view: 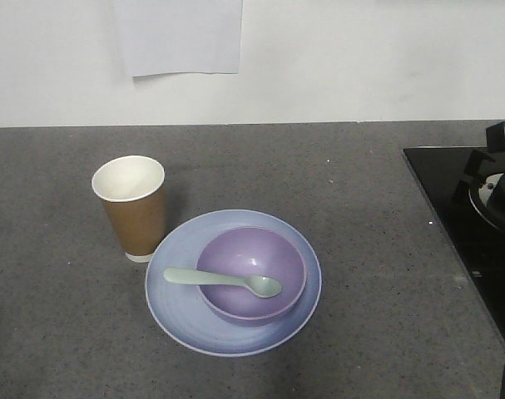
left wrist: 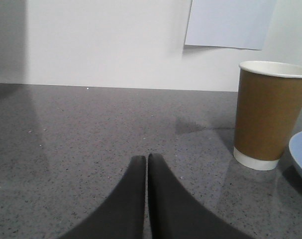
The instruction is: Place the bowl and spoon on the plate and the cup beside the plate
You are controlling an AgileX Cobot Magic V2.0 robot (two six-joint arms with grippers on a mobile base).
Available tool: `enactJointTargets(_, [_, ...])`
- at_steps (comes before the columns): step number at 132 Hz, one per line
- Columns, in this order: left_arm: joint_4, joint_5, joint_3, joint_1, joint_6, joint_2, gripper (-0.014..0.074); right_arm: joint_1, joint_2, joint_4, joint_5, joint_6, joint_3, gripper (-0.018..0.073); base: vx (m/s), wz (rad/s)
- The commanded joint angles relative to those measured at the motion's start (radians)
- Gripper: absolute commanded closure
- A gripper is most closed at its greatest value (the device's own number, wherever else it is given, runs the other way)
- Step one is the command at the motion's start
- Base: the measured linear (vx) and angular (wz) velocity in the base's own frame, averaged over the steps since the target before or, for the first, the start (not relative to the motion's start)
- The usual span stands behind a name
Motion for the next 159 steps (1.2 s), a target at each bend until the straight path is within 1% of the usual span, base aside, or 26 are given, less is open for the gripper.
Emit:
enactJointTargets(1, [-0.007,-0.065,0.01,0.002,-0.012,-0.016,0.0604,-0.006,-0.023,0.002,-0.048,-0.009,-0.028,0.0561,0.0,0.0])
enactJointTargets(107, [-0.007,-0.065,0.01,0.002,-0.012,-0.016,0.0604,-0.006,-0.023,0.003,-0.048,-0.009,-0.025,0.0561,0.0,0.0])
enactJointTargets(115, [-0.007,-0.065,0.01,0.002,-0.012,-0.015,0.0604,-0.006,-0.035,-0.004,-0.043,-0.013,-0.025,0.0561,0.0,0.0])
enactJointTargets(121, [-0.007,-0.065,0.01,0.002,-0.012,-0.015,0.0604,-0.004,-0.051,-0.027,-0.054,-0.037,-0.018,0.0561,0.0,0.0])
enactJointTargets(129, [-0.007,-0.065,0.01,0.002,-0.012,-0.015,0.0604,-0.004,-0.092,-0.047,-0.106,-0.051,0.013,0.0561,0.0,0.0])
enactJointTargets(130, [-0.007,-0.065,0.01,0.002,-0.012,-0.015,0.0604,-0.004,-0.103,-0.05,-0.14,-0.051,0.026,0.0561,0.0,0.0])
enactJointTargets(133, [-0.007,-0.065,0.01,0.002,-0.012,-0.015,0.0604,-0.004,-0.115,-0.051,-0.168,-0.051,0.051,0.0561,0.0,0.0])
enactJointTargets(142, [-0.007,-0.065,0.01,0.002,-0.012,-0.015,0.0604,-0.004,-0.188,-0.051,-0.341,-0.051,0.164,0.0561,0.0,0.0])
enactJointTargets(143, [-0.007,-0.065,0.01,0.002,-0.012,-0.015,0.0604,-0.004,-0.188,-0.051,-0.341,-0.051,0.164,0.0561,0.0,0.0])
enactJointTargets(144, [-0.007,-0.065,0.01,0.002,-0.012,-0.015,0.0604,-0.004,-0.203,-0.051,-0.395,-0.049,0.191,0.0561,0.0,0.0])
enactJointTargets(145, [-0.007,-0.065,0.01,0.002,-0.012,-0.015,0.0604,-0.004,-0.203,-0.051,-0.395,-0.049,0.191,0.0561,0.0,0.0])
enactJointTargets(146, [-0.007,-0.065,0.01,0.002,-0.012,-0.015,0.0604,-0.004,-0.218,-0.051,-0.432,-0.049,0.233,0.0561,0.0,0.0])
enactJointTargets(147, [-0.007,-0.065,0.01,0.002,-0.012,-0.015,0.0604,-0.004,-0.218,-0.051,-0.432,-0.049,0.233,0.0561,0.0,0.0])
enactJointTargets(148, [-0.007,-0.065,0.01,0.002,-0.012,-0.015,0.0604,-0.004,-0.234,-0.051,-0.468,-0.047,0.262,0.0561,0.0,0.0])
enactJointTargets(149, [-0.007,-0.065,0.01,0.002,-0.012,-0.015,0.0604,-0.004,-0.234,-0.051,-0.468,-0.047,0.262,0.0561,0.0,0.0])
enactJointTargets(152, [-0.007,-0.065,0.01,0.002,-0.012,-0.015,0.0604,-0.004,-0.267,-0.05,-0.537,-0.041,0.322,0.0561,0.0,0.0])
enactJointTargets(157, [-0.007,-0.065,0.01,0.002,-0.012,-0.015,0.0604,-0.004,-0.308,-0.049,-0.601,-0.031,0.384,0.0561,0.0,0.0])
enactJointTargets(158, [-0.007,-0.065,0.01,0.002,-0.012,-0.015,0.0604,-0.004,-0.324,-0.049,-0.646,-0.027,0.414,0.0561,0.0,0.0])
enactJointTargets(159, [-0.007,-0.065,0.01,0.002,-0.012,-0.015,0.0604,-0.004,-0.324,-0.049,-0.646,-0.027,0.414,0.0561,0.0,0.0])
